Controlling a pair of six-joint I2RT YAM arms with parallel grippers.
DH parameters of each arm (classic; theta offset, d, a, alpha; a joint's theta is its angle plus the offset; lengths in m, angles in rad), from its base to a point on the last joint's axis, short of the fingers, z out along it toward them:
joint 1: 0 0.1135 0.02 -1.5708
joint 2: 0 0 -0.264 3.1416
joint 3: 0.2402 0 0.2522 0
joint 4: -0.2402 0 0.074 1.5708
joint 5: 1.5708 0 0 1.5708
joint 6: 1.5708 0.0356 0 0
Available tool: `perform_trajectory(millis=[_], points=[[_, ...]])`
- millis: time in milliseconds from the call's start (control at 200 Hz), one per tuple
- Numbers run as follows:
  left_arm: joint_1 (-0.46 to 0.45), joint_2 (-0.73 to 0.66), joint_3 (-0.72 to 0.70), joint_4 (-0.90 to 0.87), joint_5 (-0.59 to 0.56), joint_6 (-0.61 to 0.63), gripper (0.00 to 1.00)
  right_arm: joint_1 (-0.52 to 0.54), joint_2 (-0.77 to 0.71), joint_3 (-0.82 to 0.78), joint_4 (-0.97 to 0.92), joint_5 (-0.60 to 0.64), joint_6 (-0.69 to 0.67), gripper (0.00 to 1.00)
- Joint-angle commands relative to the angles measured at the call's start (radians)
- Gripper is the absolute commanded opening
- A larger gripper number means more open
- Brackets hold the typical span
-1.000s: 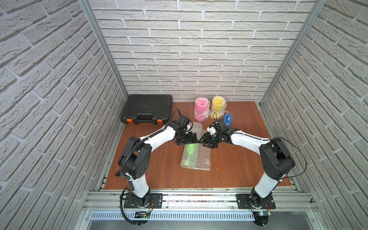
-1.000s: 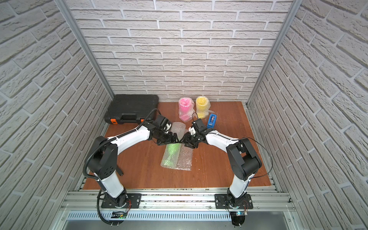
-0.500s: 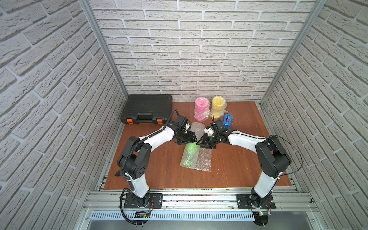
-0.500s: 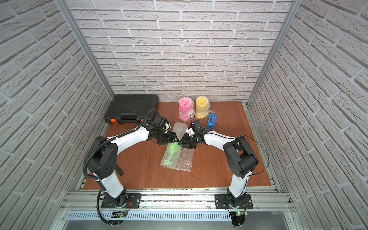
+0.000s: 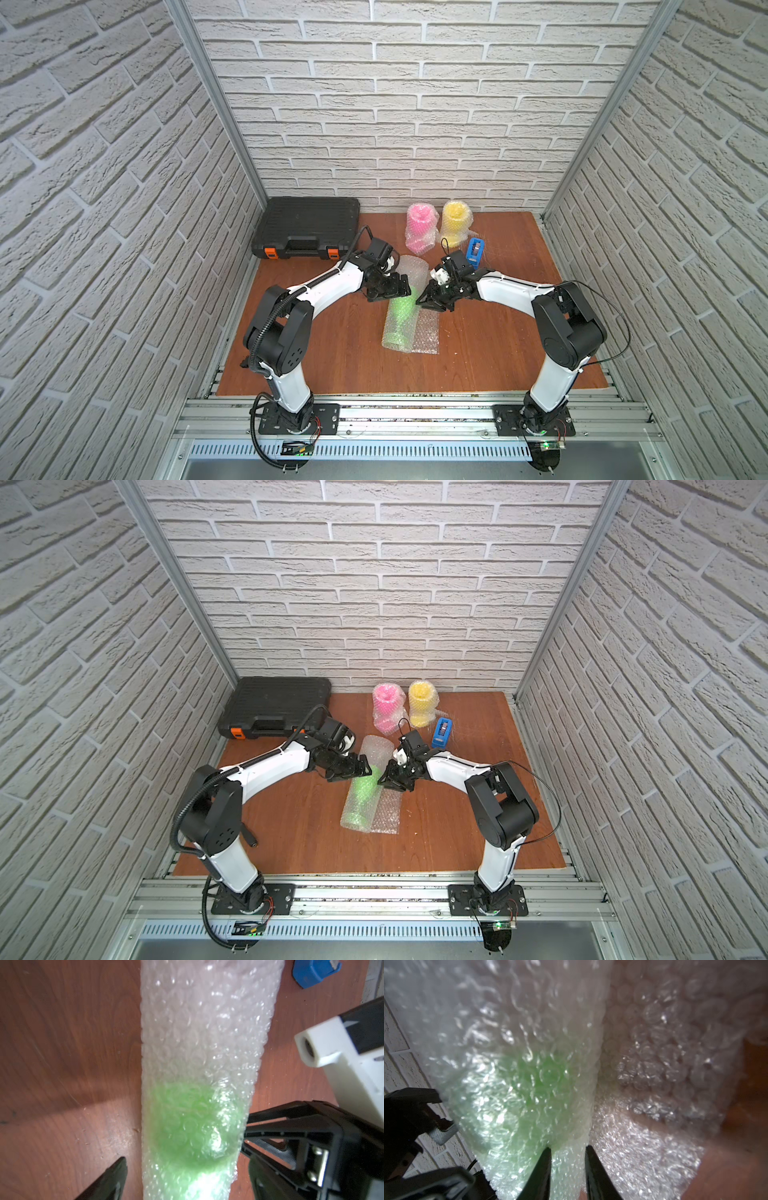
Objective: Wrap wine glasses in bubble wrap
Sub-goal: Wrap the wine glass in bubble wrap.
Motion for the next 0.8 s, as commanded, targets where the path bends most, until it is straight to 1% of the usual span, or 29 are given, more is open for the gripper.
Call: perform_trajectory(millis=[0, 145, 245, 350, 470, 610, 795], points=[[-0.019, 0.034, 0.061, -0.08, -0.05, 0.054, 0.91, -0.008, 0.006, -0.009, -0.017, 0.018, -0.022, 0.29], [-0.048, 0.105, 0.129, -0.122, -0.049, 0.082, 0.93, -0.016, 0.014, -0.015, -0.018, 0.017, -0.026, 0.29], [-0.069, 0.166, 0.186, -0.168, -0.082, 0.1, 0.93, -0.024, 0.023, -0.021, -0.016, 0.016, -0.027, 0.29], [-0.074, 0.195, 0.195, -0.169, -0.089, 0.097, 0.92, -0.029, 0.022, -0.028, -0.009, 0.011, -0.022, 0.29], [-0.074, 0.193, 0.194, -0.171, -0.108, 0.091, 0.9, -0.033, -0.014, -0.037, -0.031, 0.031, -0.029, 0.3], [-0.074, 0.187, 0.195, -0.183, -0.124, 0.087, 0.88, -0.047, -0.055, -0.063, -0.078, 0.057, -0.05, 0.34], [-0.071, 0.188, 0.195, -0.202, -0.169, 0.075, 0.86, -0.06, -0.127, -0.134, -0.163, 0.133, -0.093, 0.47]])
